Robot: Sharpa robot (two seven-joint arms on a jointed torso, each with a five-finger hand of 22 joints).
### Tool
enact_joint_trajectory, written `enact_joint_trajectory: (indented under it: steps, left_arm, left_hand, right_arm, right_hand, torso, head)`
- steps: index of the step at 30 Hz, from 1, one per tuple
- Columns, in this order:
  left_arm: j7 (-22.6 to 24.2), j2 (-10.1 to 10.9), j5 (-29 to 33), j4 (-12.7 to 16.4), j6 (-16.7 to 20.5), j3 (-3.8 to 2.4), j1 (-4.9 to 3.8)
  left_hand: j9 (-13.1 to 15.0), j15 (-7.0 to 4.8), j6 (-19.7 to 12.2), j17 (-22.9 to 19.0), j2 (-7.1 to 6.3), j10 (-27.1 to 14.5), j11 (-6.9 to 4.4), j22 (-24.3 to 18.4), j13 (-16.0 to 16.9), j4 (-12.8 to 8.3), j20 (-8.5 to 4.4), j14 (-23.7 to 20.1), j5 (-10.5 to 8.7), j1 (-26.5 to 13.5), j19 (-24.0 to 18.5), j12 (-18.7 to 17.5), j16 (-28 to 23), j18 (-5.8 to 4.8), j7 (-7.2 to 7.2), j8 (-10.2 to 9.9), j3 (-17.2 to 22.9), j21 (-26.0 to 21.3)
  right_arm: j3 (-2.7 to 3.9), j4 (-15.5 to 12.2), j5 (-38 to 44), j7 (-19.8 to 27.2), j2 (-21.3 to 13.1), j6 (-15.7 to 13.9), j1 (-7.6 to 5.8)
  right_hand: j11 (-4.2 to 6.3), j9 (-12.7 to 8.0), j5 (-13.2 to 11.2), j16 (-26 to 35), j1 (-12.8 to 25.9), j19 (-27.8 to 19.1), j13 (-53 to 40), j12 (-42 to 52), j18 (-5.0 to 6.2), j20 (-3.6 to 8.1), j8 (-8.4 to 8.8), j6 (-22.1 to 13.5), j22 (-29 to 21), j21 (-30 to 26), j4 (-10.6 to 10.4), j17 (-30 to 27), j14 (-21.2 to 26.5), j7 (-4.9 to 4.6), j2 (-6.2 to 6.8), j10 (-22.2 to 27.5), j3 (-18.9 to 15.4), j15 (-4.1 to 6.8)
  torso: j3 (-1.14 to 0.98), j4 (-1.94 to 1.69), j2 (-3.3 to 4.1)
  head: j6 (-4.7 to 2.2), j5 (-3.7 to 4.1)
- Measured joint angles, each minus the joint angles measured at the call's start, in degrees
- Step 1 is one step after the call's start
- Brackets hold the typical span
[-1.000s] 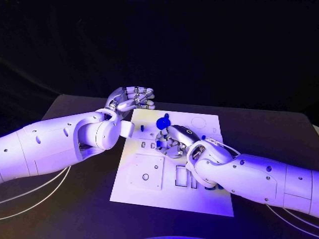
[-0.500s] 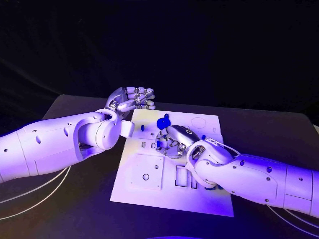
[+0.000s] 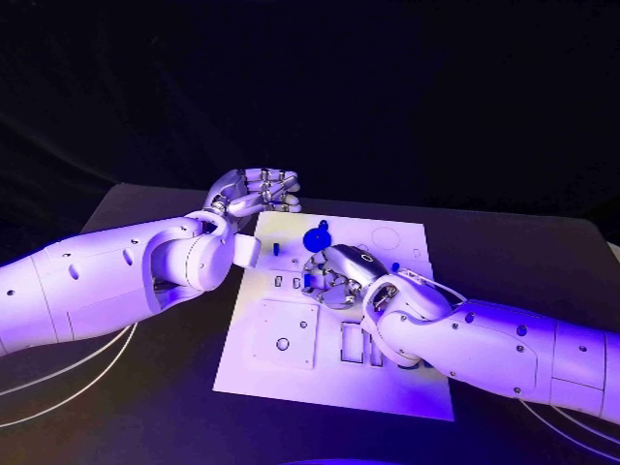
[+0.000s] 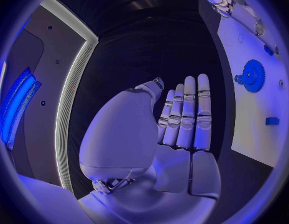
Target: Assemble the parts on the task board
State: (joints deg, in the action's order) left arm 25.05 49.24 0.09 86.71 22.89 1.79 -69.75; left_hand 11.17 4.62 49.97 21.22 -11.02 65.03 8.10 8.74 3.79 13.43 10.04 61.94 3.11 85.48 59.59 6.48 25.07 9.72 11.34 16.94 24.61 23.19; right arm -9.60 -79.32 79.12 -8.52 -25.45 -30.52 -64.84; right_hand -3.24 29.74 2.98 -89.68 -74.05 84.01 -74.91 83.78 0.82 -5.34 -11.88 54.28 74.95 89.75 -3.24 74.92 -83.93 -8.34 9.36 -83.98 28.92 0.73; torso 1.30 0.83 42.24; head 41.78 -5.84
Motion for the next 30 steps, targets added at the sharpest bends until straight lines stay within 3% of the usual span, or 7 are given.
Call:
enact_joint_trajectory:
  steps: [9, 17, 24, 30]
  left_arm:
    - [-0.03, 0.03, 0.0, 0.0, 0.0, 0.0, 0.0]
    - [-0.06, 0.05, 0.0, 0.0, 0.0, 0.0, 0.0]
    - [-0.08, 0.05, 0.0, -0.02, 0.0, 0.0, 0.0]
    - [-0.09, 0.03, 0.0, -0.07, 0.0, 0.0, 0.0]
  left_hand:
    - [0.0, 0.0, 0.0, -0.01, 0.0, 0.0, 0.0, 0.0, 0.0, 0.0, 0.0, 0.0, 0.0, 0.0, 0.0, 0.0, 0.0, 0.0, 0.0, 0.0, 0.0, 0.0]
    - [0.0, 0.0, 0.0, -0.01, 0.0, 0.0, 0.0, 0.0, 0.0, 0.0, 0.0, 0.0, 0.0, 0.0, 0.0, 0.0, 0.0, 0.0, 0.0, 0.0, 0.0, 0.0]
    - [0.01, 0.0, 0.0, -0.01, 0.0, 0.0, 0.0, 0.0, 0.0, 0.0, 0.0, 0.0, 0.0, 0.0, 0.0, 0.0, 0.0, -0.01, 0.0, 0.0, 0.0, 0.0]
    - [0.01, 0.0, 0.0, -0.02, 0.0, 0.0, 0.0, 0.0, 0.0, 0.0, 0.0, 0.0, 0.0, 0.0, 0.0, 0.0, 0.0, 0.0, 0.0, 0.0, 0.0, 0.0]
  right_arm:
    - [0.01, 0.0, 0.16, -0.19, 0.02, 0.01, 0.0]
    - [-0.03, -0.01, 0.23, -0.25, 0.01, -0.14, 0.03]
    - [-0.11, -0.09, 0.25, -0.32, -0.13, -0.48, 0.11]
    - [-0.15, -0.55, 0.24, -0.29, -0.34, -1.21, 0.15]
  right_hand:
    - [-0.35, -0.48, 0.0, 0.0, 0.3, 0.0, 0.0, -0.44, -0.01, -0.43, 0.78, -1.12, -0.01, 0.0, -0.47, 0.0, 0.01, -0.64, 0.3, 0.3, -0.47, -0.43]
    - [-1.81, -1.48, 0.0, 0.0, 1.36, -0.01, 0.01, -2.2, 0.0, -0.84, 2.65, -3.8, -0.01, 0.0, -1.19, -0.01, 0.07, -1.49, 1.4, 1.7, -2.0, -1.19]
    - [-2.21, -2.31, 0.01, 0.0, 1.36, 0.0, 0.01, -3.6, -0.01, -1.65, 3.76, -5.66, -0.02, 0.0, -1.92, -0.01, -0.1, -1.98, 1.97, 3.14, -3.67, -1.76]
    - [-2.61, -2.69, 0.01, 0.0, 1.58, 0.0, -0.04, -3.96, -0.01, -1.66, 4.43, -6.34, -0.02, 0.0, -2.66, -0.01, -0.1, -2.24, 2.19, 3.54, -4.74, -1.76]
  torso:
    - [0.0, -0.03, 0.0]
    - [0.02, -0.03, -0.01]
    - [0.02, -0.03, -0.02]
    - [0.02, -0.03, -0.03]
  head:
    - [0.05, 0.04]
    - [-0.02, 0.04]
    - [-0.08, 0.04]
    - [-0.04, 0.08]
